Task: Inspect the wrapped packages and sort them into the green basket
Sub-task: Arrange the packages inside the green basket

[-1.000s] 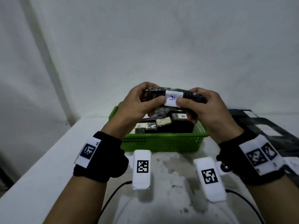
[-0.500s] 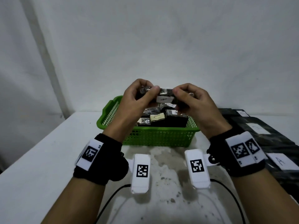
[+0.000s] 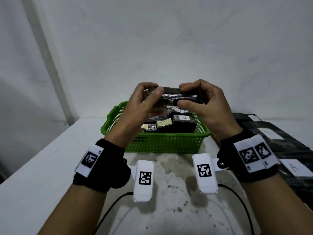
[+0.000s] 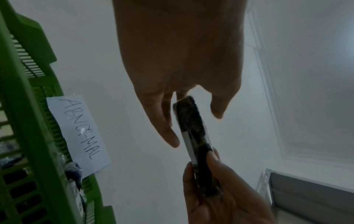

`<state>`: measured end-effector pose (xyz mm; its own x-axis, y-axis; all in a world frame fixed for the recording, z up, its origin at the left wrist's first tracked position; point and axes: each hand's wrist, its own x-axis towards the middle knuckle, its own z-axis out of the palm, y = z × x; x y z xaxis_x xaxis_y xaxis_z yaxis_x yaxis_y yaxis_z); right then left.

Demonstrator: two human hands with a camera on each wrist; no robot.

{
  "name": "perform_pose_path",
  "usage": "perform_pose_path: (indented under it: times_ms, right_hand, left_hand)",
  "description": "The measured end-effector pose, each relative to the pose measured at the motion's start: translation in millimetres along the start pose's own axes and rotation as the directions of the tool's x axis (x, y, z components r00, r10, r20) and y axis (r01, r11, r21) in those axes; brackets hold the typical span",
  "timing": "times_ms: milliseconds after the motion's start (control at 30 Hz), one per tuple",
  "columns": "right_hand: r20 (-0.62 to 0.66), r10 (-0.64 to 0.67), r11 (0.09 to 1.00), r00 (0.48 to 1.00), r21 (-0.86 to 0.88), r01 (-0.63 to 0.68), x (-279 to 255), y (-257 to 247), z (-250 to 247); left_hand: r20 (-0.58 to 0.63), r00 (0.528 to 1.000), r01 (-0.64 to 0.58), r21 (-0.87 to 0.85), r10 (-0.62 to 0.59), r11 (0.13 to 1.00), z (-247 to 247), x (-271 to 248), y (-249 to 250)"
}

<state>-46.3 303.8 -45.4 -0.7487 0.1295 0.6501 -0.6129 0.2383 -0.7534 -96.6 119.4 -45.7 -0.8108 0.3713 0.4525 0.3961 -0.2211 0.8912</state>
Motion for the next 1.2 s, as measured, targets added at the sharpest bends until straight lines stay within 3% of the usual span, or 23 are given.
perform_pose_path:
  times_ms: [100,300,467,667,900,1200]
  right_hand:
    - [0.034,0.029,1.000,0.999,-0.013,-0.029,0,1,-3]
    - [-0.050,0.226,0.968,0.973,0.122,-0.219,1,4,5]
    - [-0.101,0.152,0.987,0.983,0.059,-0.147,1,6,7]
    - [-0.039,-0.017,0.997,0.999,-0.081,0.014,0,5,2]
    - [-0.034,0.132,0.991,0.991,0.020,-0.131,1,7,3]
    - [-0.099,0.005,0.979,0.995,-0.201,-0.025,1,6,5]
  left_hand:
    - [0.012,0.999,0.038,-0.001,-0.038,0.999,2,1,-2]
    - [0.024,1.000,-0.007,0.046,0.006,0.999,2,-1,-5]
    - [0.014,0.999,-0.034,0.078,0.033,0.996,2,-3,-5]
    - [0.031,0.995,0.095,-0.019,-0.094,0.995,5,-4,5]
    - [0.028,0.999,0.036,-0.019,-0.035,0.999,-1,-2,2]
    - [-0.003,1.000,0.015,-0.017,-0.015,1.000,1,1,-5]
